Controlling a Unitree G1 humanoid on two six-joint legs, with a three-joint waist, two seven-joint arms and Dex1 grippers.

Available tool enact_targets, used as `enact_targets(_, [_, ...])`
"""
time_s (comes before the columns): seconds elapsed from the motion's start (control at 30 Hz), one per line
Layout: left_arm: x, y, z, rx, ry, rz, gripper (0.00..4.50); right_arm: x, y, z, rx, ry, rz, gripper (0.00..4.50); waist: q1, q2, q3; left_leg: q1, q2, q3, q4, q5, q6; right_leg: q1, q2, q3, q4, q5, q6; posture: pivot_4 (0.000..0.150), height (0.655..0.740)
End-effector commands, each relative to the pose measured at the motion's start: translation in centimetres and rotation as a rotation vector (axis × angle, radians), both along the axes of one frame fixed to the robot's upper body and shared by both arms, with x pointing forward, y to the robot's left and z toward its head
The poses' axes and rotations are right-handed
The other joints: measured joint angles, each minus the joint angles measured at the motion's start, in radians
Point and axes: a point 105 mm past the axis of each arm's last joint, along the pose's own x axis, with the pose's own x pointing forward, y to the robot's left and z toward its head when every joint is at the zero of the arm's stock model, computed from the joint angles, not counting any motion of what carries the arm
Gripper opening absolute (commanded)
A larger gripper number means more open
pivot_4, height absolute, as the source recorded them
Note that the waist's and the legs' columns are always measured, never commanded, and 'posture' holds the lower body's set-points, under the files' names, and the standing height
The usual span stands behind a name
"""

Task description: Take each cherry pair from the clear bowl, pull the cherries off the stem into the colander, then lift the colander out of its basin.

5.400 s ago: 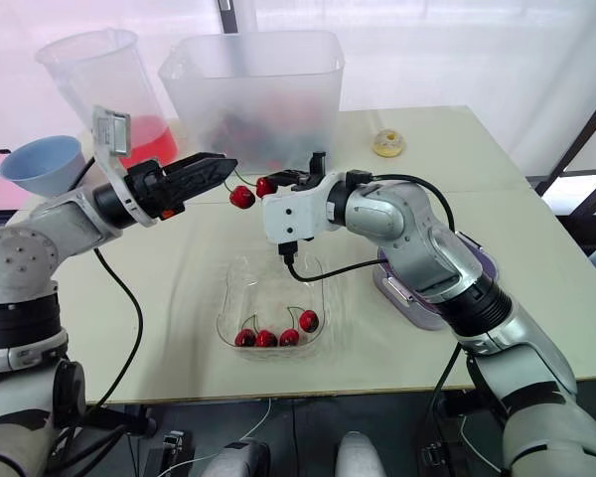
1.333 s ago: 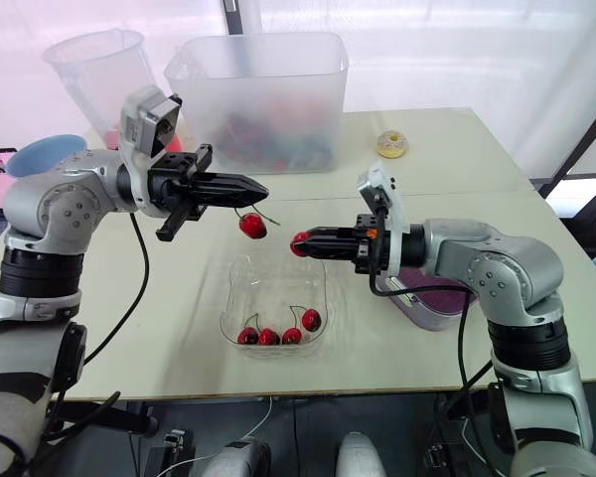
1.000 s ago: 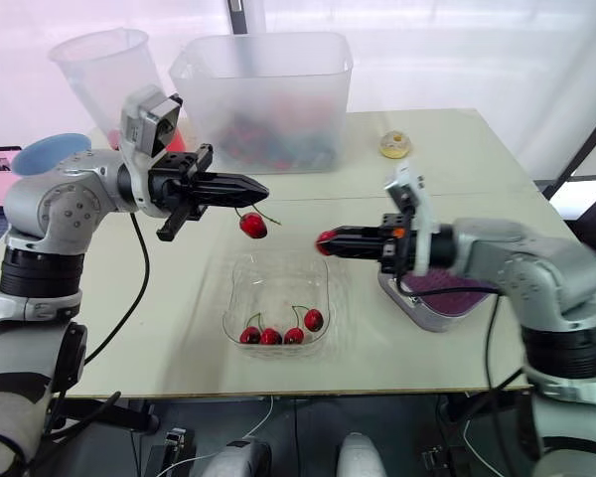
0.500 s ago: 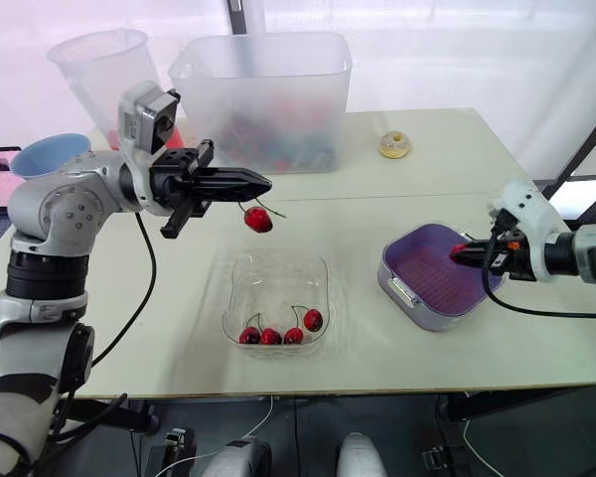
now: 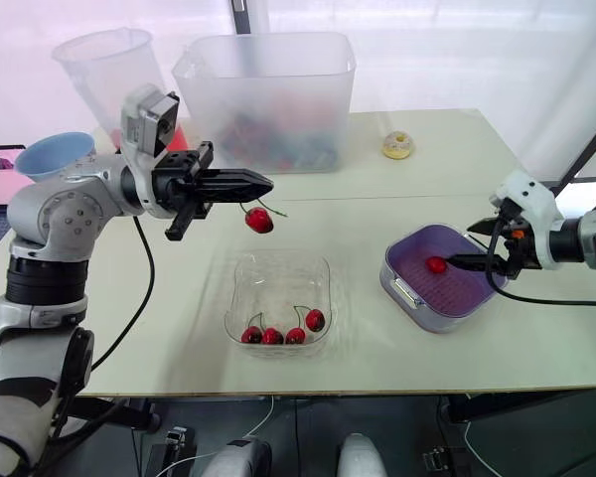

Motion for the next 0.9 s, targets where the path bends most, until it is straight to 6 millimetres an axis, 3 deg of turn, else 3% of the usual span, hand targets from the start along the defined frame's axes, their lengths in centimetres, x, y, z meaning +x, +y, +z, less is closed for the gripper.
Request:
enact_targets(0.03, [-0.7, 0.2, 1.7, -0.045, -0.064, -0.012, 0.0, -0.8, 5.1, 3.2, 0.126, -0.105, 0.167, 4.46, -0.002, 0.0, 0.0, 0.0, 0.0, 0.0, 0.0, 0.0, 0.0, 0.0, 0.001, 0.0, 0.0, 0.0, 0.0, 0.15, 0.74])
enact_targets(0.17, [-0.7, 0.0, 2.0, -0.062, -0.066, -0.02, 0.0, -1.3, 9.9, 3.8, 0.255, -0.15, 0.295, 4.46, 0.003, -0.001, 0.0, 0.0, 0.001, -0.001, 0.001, 0.0, 0.0, 0.001, 0.001, 0.0, 0.0, 0.0, 0.0, 0.15, 0.74])
enact_targets(0.27, [-0.8, -0.2, 2.1, -0.063, -0.063, -0.03, 0.0, -1.8, 15.0, 3.6, 0.381, -0.154, 0.431, 4.46, 0.004, -0.001, 0.0, 0.0, 0.0, -0.003, 0.001, 0.0, 0.0, 0.001, 0.0, 0.0, 0.0, 0.0, 0.0, 0.15, 0.74])
enact_targets(0.33, [-0.8, -0.3, 2.0, -0.06, -0.064, -0.03, 0.0, -2.1, 17.0, 3.5, 0.429, -0.144, 0.48, 4.46, 0.004, -0.001, 0.0, 0.0, 0.0, -0.004, 0.001, 0.0, -0.001, 0.001, 0.0, 0.0, 0.0, 0.0, 0.0, 0.15, 0.74])
enact_targets(0.43, [-0.8, -0.5, 2.1, -0.06, -0.068, -0.029, 0.0, -2.5, 18.9, 3.6, 0.478, -0.129, 0.532, 4.46, 0.005, -0.001, 0.0, -0.001, 0.0, -0.005, 0.001, 0.0, -0.001, 0.0, -0.001, -0.001, 0.001, 0.0, 0.0, 0.15, 0.74])
enact_targets(0.63, [-0.8, -0.6, 2.3, -0.059, -0.079, -0.025, 0.0, -2.8, 20.5, 4.1, 0.546, -0.117, 0.586, 4.46, 0.001, -0.001, 0.0, -0.001, 0.0, -0.005, 0.001, 0.0, -0.001, 0.0, -0.001, -0.001, 0.002, 0.0, 0.0, 0.15, 0.74])
enact_targets(0.73, [-0.8, -0.6, 2.4, -0.062, -0.082, -0.023, 0.0, -2.9, 20.9, 4.2, 0.574, -0.1, 0.599, 3.57, -0.001, -0.001, 0.0, -0.001, 0.0, -0.005, 0.001, 0.0, -0.001, -0.001, 0.0, 0.0, 0.003, 0.0, 0.0, 0.15, 0.74])
enact_targets(0.83, [-0.7, -0.6, 2.4, -0.064, -0.082, -0.024, 0.0, -2.7, 21.3, 3.9, 0.571, -0.097, 0.595, 2.14, -0.001, -0.001, 0.0, 0.0, 0.0, -0.005, 0.0, 0.0, -0.001, -0.001, 0.0, 0.0, 0.003, 0.0, 0.0, 0.15, 0.74])
enact_targets(0.9, [-0.7, -0.7, 2.4, -0.064, -0.083, -0.027, 0.0, -2.7, 21.6, 3.9, 0.574, -0.097, 0.595, 2.14, -0.001, -0.001, 0.0, 0.0, 0.0, -0.005, 0.001, 0.0, -0.001, -0.001, 0.0, 0.0, 0.003, 0.0, 0.0, 0.15, 0.74])
